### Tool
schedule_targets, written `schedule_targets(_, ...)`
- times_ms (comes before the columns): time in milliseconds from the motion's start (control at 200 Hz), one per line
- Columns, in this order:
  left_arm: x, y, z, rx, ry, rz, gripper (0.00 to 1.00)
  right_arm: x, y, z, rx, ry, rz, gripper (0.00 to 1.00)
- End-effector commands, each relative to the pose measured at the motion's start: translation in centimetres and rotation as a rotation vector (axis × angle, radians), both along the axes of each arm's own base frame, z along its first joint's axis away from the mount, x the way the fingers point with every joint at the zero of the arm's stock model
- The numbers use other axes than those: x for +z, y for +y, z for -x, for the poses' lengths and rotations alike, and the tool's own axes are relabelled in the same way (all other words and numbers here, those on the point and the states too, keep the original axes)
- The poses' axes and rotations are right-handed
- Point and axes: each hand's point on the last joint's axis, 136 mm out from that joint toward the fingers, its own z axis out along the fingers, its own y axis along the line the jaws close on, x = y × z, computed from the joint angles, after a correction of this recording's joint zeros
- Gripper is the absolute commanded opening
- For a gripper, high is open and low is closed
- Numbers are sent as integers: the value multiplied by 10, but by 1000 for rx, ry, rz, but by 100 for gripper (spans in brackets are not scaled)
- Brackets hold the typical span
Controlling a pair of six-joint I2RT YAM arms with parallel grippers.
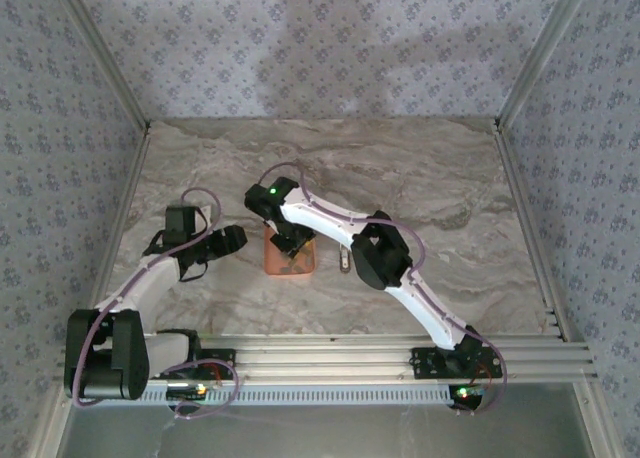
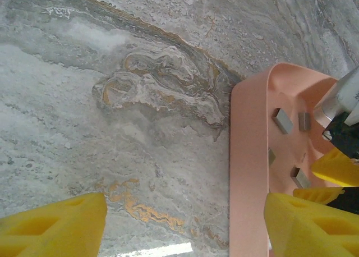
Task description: Load the staples into the stapler
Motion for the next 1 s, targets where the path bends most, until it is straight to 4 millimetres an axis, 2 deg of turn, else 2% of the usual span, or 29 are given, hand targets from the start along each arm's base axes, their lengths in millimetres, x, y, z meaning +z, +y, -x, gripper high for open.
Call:
schedule_targets(0, 2, -2, -1, -12, -14, 13, 74, -6, -12, 2, 3, 26, 67, 38)
schedule_targets(320, 4, -4, -1, -18, -14, 23, 74, -20, -19, 4, -25, 87, 87, 37)
schedule_targets(580, 5, -4, -2, -22, -18, 23, 74, -26, -14, 6, -33, 98, 65, 27)
schedule_targets(805, 5, -4, -1, -25, -18, 24, 73, -32, -18, 7, -45, 113, 74, 26)
schedule_targets(994, 6, -4, -2, -30, -24, 20, 73, -30, -17, 5, -59, 101, 57, 21)
